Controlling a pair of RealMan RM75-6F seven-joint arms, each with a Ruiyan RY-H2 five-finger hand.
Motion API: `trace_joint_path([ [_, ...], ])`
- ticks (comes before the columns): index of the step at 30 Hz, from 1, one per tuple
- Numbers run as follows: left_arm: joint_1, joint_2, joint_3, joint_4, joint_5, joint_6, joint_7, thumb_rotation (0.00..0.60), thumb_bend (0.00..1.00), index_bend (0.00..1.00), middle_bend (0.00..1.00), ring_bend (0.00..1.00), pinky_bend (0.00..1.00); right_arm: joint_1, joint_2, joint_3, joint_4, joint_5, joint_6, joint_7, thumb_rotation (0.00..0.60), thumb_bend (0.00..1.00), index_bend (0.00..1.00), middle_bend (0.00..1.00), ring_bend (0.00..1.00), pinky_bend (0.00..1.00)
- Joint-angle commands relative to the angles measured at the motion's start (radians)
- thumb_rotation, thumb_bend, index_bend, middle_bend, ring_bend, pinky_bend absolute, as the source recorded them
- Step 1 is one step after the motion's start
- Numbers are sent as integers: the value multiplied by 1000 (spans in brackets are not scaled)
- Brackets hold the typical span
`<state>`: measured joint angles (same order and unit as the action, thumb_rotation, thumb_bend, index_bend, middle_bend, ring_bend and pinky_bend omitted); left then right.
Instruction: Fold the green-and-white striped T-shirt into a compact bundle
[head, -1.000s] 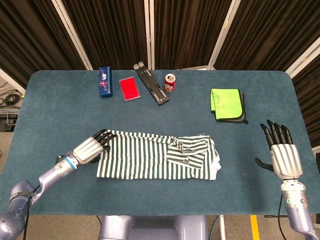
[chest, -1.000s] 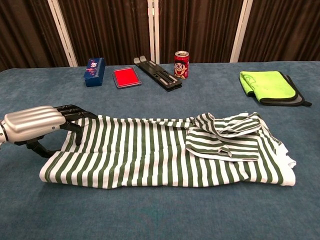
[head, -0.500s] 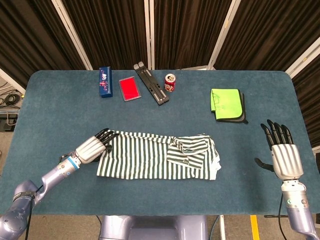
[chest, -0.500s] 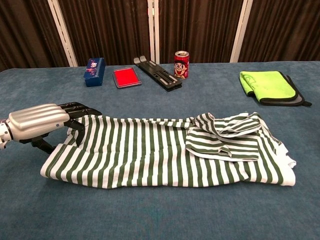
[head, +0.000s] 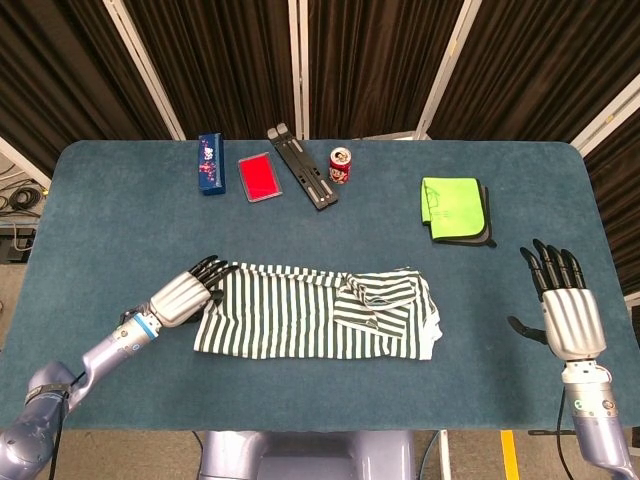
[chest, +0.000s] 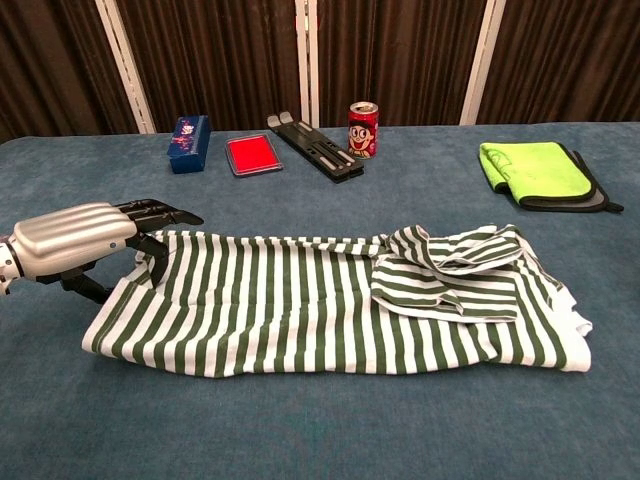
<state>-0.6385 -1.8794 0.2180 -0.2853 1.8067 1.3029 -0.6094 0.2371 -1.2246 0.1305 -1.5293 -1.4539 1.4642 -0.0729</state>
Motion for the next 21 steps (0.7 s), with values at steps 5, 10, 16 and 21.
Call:
trace_joint_path([
  [5,14,30,6,-4,-2,24,-13,600,567,824,0,0,0,-1,0,1,0,-3,-3,0,600,0,25,0,0,0],
  [10,41,77,13,-5,-3,61,-18,600,568,837,0,0,0,-2,-1,2,3,0,-8,-5,600,0,23,0,0,0],
  [16,94,139,22,10,-11,76,-20,600,568,838,0,0,0,-2,-8,4,10,3,-12,-28,600,0,13,0,0,0],
  [21,150,177,20,32,-32,62,-35,600,568,842,0,0,0,-1,-9,2,5,2,-18,-38,600,0,10,0,0,0],
])
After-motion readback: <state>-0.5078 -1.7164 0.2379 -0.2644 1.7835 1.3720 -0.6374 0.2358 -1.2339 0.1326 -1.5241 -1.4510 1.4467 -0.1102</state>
